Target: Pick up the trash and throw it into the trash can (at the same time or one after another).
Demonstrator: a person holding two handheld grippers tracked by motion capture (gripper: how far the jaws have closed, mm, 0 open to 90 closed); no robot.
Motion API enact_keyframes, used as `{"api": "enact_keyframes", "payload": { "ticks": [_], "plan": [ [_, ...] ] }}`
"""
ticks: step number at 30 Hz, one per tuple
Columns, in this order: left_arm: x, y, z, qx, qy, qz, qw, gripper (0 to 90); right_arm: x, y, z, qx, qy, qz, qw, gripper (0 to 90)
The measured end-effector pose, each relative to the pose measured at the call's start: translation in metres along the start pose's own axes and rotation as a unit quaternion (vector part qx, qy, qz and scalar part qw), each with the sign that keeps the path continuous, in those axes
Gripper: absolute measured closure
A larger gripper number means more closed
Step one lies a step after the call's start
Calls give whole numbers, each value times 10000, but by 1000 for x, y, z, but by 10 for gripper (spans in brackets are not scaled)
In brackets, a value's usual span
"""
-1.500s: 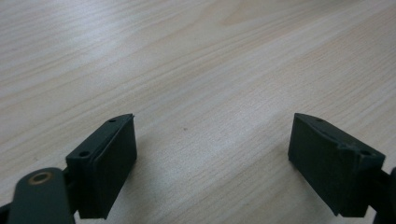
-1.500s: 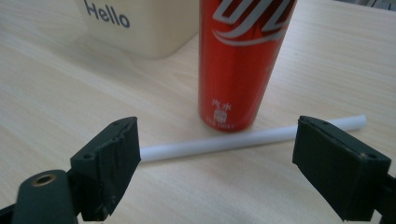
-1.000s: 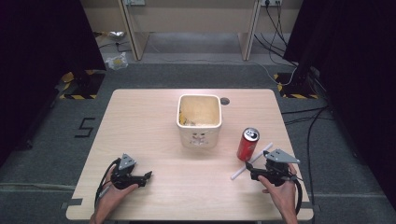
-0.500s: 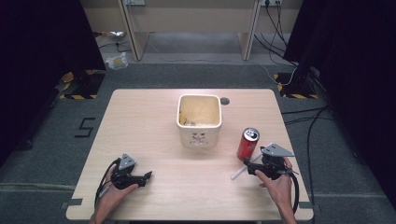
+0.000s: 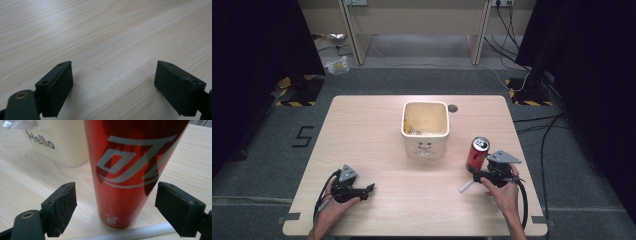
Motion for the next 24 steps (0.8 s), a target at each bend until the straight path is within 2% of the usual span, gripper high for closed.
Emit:
{"api": "enact_keyframes", "payload": {
  "ticks": [4,13,19,24],
  "plan": [
    [0,0,0,1,0,-1,10000,145,-1,-4,2,1,89,-42,10000,192],
    [0,0,0,1,-1,0,10000,145,-5,-13,6,-9,54,-23,10000,279],
    [0,0,0,1,0,0,10000,145,-7,-15,6,-36,41,-47,10000,334],
    [0,0,0,0,1,0,10000,145,-6,-12,9,-63,44,-10,10000,337]
  ]
}}
Point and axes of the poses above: each handheld gripper's, and its own axes: y roughly backward along the jaws, z roughly out of its top, x roughly to its left, the point moved 8 cm from there along -y, roughly forward along the jaws, and after that the axes turned 11 degrees about y, right-handed, at the moved point
